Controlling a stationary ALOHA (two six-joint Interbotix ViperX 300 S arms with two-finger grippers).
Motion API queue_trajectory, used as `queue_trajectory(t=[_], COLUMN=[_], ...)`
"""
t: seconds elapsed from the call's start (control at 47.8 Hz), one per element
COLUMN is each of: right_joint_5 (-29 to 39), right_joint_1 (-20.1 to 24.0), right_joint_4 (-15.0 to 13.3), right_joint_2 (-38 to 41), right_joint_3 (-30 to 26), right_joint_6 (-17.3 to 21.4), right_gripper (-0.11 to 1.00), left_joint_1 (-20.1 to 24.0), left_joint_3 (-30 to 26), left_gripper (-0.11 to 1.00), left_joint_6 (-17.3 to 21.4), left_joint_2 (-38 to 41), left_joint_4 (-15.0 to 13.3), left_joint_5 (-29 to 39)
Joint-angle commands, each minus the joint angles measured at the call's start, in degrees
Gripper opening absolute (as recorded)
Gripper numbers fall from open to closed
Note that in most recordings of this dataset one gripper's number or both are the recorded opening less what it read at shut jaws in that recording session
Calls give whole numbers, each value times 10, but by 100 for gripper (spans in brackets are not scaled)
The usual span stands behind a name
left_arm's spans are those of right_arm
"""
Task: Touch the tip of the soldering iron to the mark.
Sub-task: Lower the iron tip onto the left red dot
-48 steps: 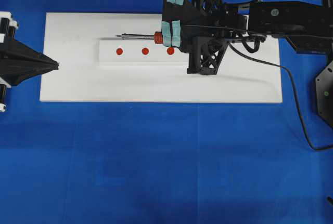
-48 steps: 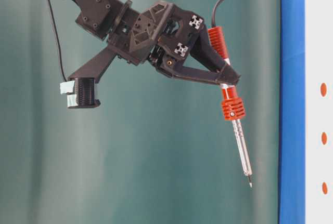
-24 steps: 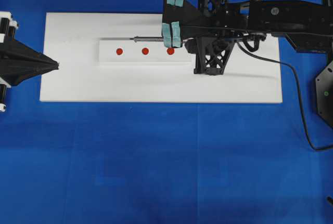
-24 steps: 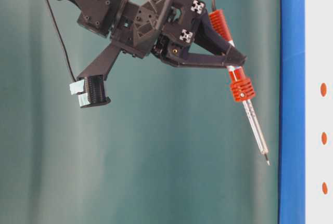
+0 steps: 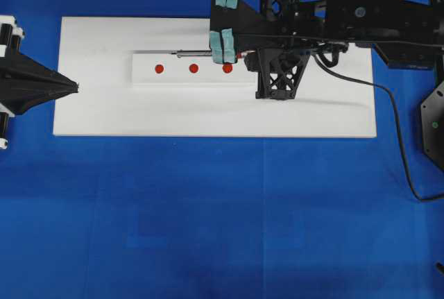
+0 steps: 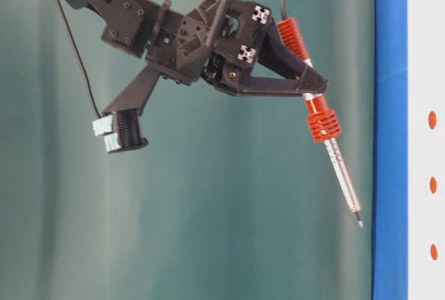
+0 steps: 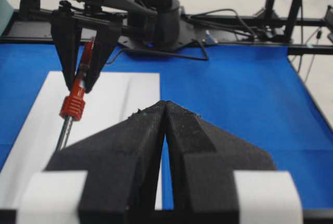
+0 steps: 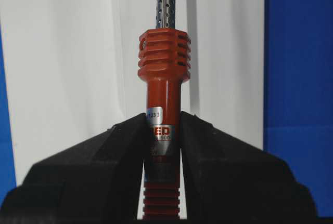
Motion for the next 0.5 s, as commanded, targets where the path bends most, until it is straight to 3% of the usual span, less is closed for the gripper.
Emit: queue_trajectory(t=[0.0, 0.481], right_joint_5=[-4, -75], right_joint_1=[-1, -1], right_joint_4=[2, 2], right_joint_2=[-2, 81], right_joint_3=[-15, -16], right_joint_6=[-1, -1], right_gripper=[7, 7], left_joint_1=[2, 2], left_joint_3=[-6, -5], left_gripper=[2, 2], left_joint_6=[0, -1], left_joint_2=[4, 4], left_joint_4=[-1, -1], left_joint_5=[-4, -3])
